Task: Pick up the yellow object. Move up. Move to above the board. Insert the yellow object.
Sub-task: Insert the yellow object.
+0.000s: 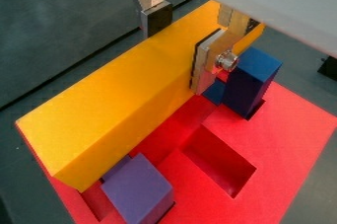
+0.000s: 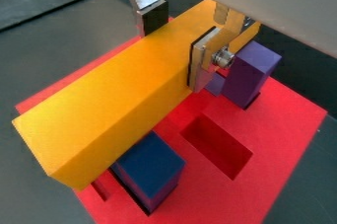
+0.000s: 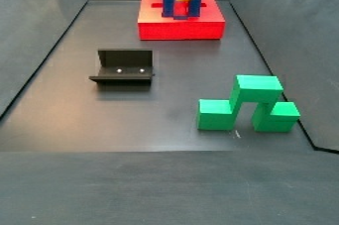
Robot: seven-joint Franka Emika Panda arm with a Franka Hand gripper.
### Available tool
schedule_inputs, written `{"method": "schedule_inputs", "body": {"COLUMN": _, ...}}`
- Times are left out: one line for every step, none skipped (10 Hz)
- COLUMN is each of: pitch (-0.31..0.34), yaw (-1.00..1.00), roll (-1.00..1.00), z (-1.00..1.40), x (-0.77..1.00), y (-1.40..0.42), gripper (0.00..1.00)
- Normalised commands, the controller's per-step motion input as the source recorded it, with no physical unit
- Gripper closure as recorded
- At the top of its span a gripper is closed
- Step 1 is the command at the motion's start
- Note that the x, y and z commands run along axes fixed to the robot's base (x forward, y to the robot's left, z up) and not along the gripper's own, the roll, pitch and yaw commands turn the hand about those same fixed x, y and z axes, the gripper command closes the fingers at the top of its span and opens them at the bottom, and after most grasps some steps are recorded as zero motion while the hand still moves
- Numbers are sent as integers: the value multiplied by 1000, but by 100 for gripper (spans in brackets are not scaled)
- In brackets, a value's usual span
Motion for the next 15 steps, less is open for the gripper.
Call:
{"method": "schedule_inputs", "body": {"pitch": 0, "yaw": 74, "roll": 46, "z": -17, "x": -23, "y": 0, "gripper": 100}}
{"method": "schedule_inputs", "body": {"pitch": 0, "yaw": 34, "roll": 20, "z": 0, "x": 0, "y": -23, "gripper": 100}}
{"method": "schedule_inputs", "body": {"pitch": 0, "yaw": 77, "roll": 51, "z": -54, "x": 174, "y": -3, "gripper": 100}}
{"method": "schedule_inputs", "body": {"pitch": 10, "yaw": 86, "roll": 80, "z": -77, "x": 206, "y": -14, "gripper": 100}}
{"method": "schedule_inputs", "body": {"pitch": 0, "yaw": 86, "roll": 107, "z": -91, "x": 74, "y": -20, "gripper": 100}}
{"method": "schedule_inputs", "body": {"pitch": 0, "yaw": 77, "roll": 131, "z": -103, "x": 0, "y": -11, "gripper": 100}}
{"method": "schedule_inputs", "body": {"pitch": 0, "yaw": 57, "roll": 146, "z": -137, "x": 0, "y": -31, "gripper": 100}}
{"method": "schedule_inputs", "body": {"pitch": 0, "yaw": 17, "roll": 169, "z": -157, "x": 0, "y": -46, "gripper": 100}}
{"method": "schedule_inputs", "body": {"pitch": 0, "yaw": 0, "roll": 159, "z": -206, "x": 0, "y": -91, "gripper": 100}}
{"method": "schedule_inputs", "body": {"pitch": 0, "yaw": 0, "roll": 161, "z": -294, "x": 71, "y": -134, "gripper": 100}}
{"method": "schedule_inputs", "body": {"pitch": 0, "yaw": 9, "roll": 161, "z": -240, "x": 137, "y": -146, "gripper": 100}}
{"method": "schedule_inputs", "body": {"pitch": 53, "yaw": 3, "roll": 149, "z": -163, "x": 289, "y": -134, "gripper": 100}}
{"method": "schedule_inputs", "body": {"pitch": 80, "yaw": 0, "roll": 153, "z": -177, "x": 329, "y": -100, "gripper": 100}}
{"method": "schedule_inputs", "body": {"pitch": 51, "yaw": 0, "roll": 163, "z": -240, "x": 194, "y": -57, "gripper": 100}}
{"method": "schedule_inputs", "body": {"pitch": 19, "yaw": 0, "roll": 136, "z": -237, "x": 51, "y": 0, "gripper": 100}}
